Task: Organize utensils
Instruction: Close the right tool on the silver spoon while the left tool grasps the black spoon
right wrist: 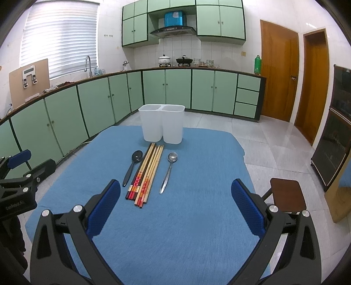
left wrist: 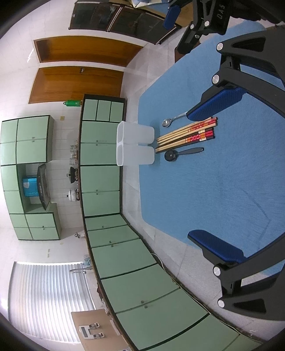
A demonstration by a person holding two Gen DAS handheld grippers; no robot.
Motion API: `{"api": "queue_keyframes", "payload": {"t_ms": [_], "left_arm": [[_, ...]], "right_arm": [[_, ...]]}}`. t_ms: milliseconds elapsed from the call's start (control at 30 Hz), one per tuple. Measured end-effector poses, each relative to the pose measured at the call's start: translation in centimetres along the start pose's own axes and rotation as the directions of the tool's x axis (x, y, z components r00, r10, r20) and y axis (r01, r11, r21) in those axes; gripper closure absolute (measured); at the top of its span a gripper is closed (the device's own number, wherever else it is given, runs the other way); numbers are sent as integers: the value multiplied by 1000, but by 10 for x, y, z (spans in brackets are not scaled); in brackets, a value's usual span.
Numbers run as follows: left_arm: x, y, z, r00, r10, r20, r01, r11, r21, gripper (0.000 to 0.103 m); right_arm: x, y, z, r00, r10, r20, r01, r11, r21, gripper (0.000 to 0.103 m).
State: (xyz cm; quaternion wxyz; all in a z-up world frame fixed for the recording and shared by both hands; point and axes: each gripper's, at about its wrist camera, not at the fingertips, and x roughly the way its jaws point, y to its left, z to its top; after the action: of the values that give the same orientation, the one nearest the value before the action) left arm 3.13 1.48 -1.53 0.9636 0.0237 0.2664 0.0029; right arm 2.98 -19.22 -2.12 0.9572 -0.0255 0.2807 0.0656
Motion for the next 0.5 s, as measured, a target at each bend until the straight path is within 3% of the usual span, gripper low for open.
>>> {"api": "queue_keyframes", "payload": {"t_ms": [200, 500], "left_arm": [[57, 5, 16, 998, 26, -55, -24, 999, 32, 6], [160, 14, 37, 986, 55, -160, -48, 998, 47, 6]], "right_arm": [[44, -12, 18, 999, 15, -42, -14, 1000, 9, 5], [147, -23, 44, 985, 59, -163, -50, 997, 55, 6]]}}
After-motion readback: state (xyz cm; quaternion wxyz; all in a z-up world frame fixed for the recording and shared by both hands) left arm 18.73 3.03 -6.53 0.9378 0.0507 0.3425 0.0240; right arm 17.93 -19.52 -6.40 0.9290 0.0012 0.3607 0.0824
